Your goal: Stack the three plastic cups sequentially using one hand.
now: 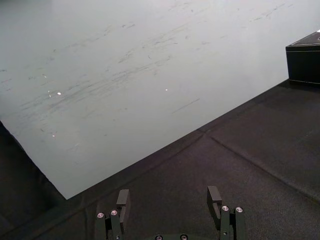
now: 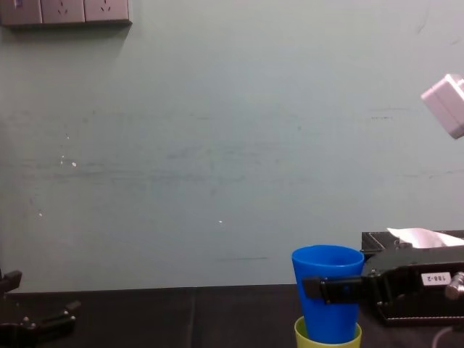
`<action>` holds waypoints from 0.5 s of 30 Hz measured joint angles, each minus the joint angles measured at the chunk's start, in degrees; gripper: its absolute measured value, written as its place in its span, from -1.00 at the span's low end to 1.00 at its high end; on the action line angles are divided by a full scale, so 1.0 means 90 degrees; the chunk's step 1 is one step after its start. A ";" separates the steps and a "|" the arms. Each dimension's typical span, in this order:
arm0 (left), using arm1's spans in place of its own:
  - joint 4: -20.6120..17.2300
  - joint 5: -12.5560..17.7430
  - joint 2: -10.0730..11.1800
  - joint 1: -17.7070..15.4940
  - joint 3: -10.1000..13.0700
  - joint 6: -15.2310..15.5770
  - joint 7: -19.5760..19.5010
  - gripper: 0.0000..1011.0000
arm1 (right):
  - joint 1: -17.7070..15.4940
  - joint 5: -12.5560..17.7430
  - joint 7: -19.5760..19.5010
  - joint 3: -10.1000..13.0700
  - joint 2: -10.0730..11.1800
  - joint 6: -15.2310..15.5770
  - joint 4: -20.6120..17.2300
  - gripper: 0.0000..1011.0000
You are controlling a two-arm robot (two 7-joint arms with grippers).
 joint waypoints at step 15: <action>0.0000 0.0000 0.0000 0.0000 0.0000 0.0000 0.0000 1.00 | -0.0017 -0.0059 0.0038 -0.0033 -0.0103 -0.0084 0.0178 0.43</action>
